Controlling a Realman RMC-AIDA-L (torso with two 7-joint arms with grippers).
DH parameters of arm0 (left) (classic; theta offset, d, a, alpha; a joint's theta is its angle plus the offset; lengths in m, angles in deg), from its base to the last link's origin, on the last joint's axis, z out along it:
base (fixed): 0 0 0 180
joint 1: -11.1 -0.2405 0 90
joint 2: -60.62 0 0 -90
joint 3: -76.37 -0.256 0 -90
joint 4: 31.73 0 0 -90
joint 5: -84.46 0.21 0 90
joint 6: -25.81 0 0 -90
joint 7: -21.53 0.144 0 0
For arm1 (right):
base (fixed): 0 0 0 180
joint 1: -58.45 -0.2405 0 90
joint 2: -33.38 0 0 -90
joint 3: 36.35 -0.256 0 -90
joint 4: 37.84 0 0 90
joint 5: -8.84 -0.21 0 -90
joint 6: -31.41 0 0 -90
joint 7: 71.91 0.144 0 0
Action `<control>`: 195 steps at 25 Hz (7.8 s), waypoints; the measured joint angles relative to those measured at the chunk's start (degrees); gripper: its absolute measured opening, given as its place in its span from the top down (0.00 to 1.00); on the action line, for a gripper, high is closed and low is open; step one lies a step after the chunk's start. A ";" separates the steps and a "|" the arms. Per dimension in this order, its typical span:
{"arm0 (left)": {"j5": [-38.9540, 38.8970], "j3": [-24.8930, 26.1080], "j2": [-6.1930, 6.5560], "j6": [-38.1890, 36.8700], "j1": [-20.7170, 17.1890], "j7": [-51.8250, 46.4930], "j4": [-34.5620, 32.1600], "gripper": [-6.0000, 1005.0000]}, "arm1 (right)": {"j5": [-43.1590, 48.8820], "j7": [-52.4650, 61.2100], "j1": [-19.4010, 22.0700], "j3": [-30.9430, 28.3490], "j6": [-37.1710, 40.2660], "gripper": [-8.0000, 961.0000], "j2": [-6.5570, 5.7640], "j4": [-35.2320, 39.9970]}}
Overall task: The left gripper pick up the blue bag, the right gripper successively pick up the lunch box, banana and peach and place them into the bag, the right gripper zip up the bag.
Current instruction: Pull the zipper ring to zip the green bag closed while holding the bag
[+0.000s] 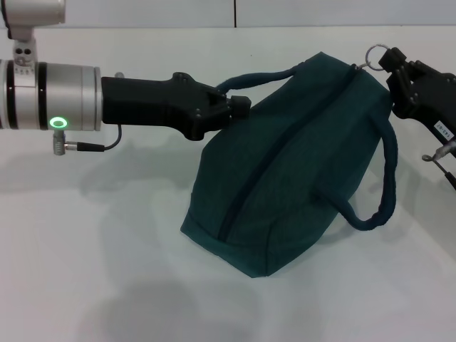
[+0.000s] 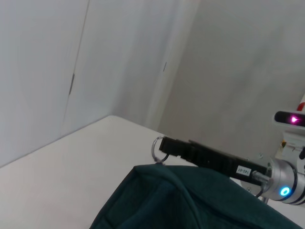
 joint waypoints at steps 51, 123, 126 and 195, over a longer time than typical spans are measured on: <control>-4.92 6.00 -3.51 -6.51 -3.36 7.81 1.04 0.99 | 10.93 -2.38 -1.74 -4.07 -0.23 0.53 -0.36 -3.30; -4.72 6.08 -3.57 -6.07 -3.44 10.41 1.05 0.98 | 27.40 -8.67 -5.50 -9.93 -4.20 0.68 -0.49 2.99; -4.72 6.08 -3.52 -6.06 -3.44 10.55 1.05 0.98 | 27.40 -8.69 -5.51 -9.93 -4.38 0.73 -0.48 2.99; 9.61 5.16 -4.88 14.71 6.97 -9.22 -0.58 0.41 | 27.30 -6.77 -4.40 -13.89 -7.87 0.97 0.14 2.60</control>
